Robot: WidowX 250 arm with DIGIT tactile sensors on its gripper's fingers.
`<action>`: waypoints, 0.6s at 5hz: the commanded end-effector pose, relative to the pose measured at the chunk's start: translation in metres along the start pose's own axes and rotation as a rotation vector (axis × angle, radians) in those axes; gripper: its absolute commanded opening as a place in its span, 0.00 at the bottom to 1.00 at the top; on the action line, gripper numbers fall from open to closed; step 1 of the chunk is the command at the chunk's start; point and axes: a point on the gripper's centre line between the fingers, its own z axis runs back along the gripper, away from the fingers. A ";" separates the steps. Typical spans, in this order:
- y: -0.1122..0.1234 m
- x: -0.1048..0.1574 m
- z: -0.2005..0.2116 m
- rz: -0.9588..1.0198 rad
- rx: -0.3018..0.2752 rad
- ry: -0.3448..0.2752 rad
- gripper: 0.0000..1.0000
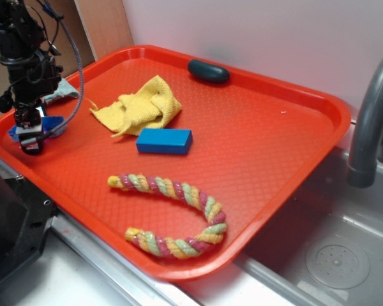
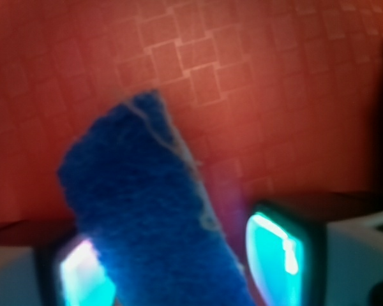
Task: Grab the blue sponge.
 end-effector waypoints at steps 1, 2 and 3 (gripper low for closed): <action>-0.004 -0.010 0.034 0.115 0.008 -0.030 0.00; -0.011 -0.021 0.082 0.242 0.011 -0.134 0.00; -0.024 -0.031 0.130 0.485 0.026 -0.294 0.00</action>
